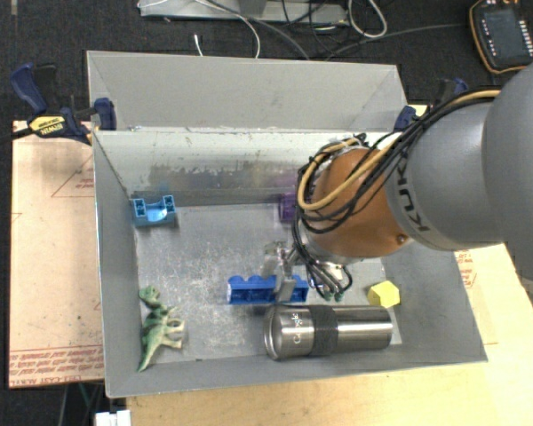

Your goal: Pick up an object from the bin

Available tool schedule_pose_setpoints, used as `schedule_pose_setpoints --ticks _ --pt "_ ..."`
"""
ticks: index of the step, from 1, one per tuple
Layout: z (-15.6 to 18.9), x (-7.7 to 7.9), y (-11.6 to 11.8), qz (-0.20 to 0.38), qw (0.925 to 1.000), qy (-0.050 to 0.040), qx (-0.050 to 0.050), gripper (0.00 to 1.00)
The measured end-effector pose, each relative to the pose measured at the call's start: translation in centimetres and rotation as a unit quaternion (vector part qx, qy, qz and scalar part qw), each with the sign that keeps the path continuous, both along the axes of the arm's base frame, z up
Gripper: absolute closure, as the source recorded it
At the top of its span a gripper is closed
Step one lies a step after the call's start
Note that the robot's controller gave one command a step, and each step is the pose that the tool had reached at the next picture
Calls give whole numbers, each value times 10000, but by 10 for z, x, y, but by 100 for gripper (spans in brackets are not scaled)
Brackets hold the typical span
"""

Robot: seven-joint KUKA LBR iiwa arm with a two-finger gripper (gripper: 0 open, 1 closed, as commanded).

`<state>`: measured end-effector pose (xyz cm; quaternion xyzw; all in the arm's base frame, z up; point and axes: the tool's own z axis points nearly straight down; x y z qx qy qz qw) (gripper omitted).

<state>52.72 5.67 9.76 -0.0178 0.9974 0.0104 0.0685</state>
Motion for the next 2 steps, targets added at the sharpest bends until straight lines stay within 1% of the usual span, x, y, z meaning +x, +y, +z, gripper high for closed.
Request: schedule_pose_setpoints --ticks 1,2 --pt "-1 15 48 372 9993 -48 -26 100" --pt "-26 18 1 -318 9995 -37 39 100"
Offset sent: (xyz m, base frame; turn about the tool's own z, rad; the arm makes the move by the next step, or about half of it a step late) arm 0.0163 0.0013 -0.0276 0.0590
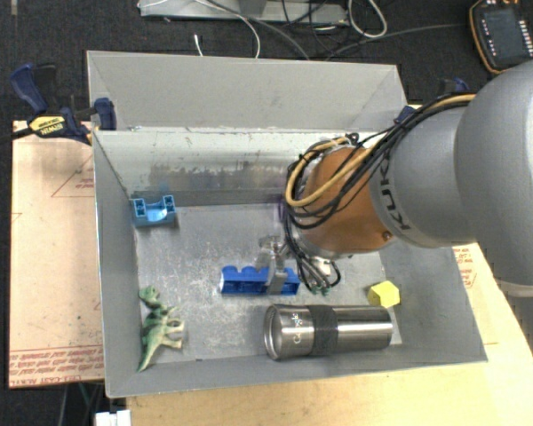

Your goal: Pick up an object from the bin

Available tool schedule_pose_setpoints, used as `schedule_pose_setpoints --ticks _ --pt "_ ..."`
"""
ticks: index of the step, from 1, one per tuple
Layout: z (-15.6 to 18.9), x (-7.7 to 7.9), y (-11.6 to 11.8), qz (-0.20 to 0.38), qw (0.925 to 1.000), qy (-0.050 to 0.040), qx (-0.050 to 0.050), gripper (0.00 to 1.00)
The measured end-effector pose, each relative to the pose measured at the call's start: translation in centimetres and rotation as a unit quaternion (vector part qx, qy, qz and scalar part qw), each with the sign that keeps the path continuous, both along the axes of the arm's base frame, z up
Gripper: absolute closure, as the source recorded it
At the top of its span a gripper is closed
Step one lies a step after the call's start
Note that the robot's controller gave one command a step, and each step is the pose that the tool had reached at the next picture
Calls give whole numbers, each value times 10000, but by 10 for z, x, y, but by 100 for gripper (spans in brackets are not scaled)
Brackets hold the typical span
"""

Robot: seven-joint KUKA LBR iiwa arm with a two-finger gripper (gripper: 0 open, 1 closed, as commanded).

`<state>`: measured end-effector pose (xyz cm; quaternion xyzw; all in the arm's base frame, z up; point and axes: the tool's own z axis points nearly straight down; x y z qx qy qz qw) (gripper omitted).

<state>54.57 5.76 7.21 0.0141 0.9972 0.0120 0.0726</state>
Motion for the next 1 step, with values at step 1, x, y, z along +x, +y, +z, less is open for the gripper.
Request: schedule_pose_setpoints --ticks 1 --pt "93 -4 17 207 9998 24 -5 100"
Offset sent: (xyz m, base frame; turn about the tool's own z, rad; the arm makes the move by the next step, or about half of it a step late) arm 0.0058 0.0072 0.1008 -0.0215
